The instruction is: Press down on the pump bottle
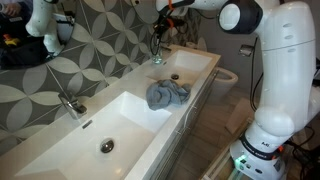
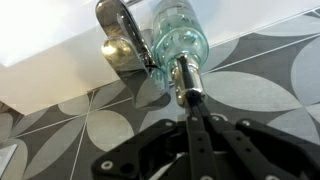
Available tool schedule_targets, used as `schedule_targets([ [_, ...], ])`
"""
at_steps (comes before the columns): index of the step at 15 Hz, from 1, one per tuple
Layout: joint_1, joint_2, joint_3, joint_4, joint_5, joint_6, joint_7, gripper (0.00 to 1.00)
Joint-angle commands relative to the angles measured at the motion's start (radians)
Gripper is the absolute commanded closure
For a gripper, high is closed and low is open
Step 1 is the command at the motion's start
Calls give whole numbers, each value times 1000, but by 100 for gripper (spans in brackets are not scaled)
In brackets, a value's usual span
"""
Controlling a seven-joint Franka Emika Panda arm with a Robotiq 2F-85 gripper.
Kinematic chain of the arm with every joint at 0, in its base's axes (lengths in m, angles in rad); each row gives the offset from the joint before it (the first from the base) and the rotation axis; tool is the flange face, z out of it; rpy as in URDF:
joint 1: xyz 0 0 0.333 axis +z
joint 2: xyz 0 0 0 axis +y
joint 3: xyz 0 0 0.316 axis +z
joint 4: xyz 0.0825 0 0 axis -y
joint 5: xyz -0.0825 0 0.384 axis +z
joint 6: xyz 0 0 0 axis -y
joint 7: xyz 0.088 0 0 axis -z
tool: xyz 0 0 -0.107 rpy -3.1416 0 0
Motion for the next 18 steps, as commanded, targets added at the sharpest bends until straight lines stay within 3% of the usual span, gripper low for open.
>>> schedule_targets([
  [1,-17,-35,15,-20,22,-21,-9,98],
  [6,-15,-54,20,-21,30,-36,-2,98],
  [11,15,-151,6,-72,17,-192,69,96],
  [12,22,-172,2,-80,7,-237,84,72],
  [14,32,-222,7,-113,1,-295,109,70],
  [18,62,-324,12,-185,-17,-381,144,43],
])
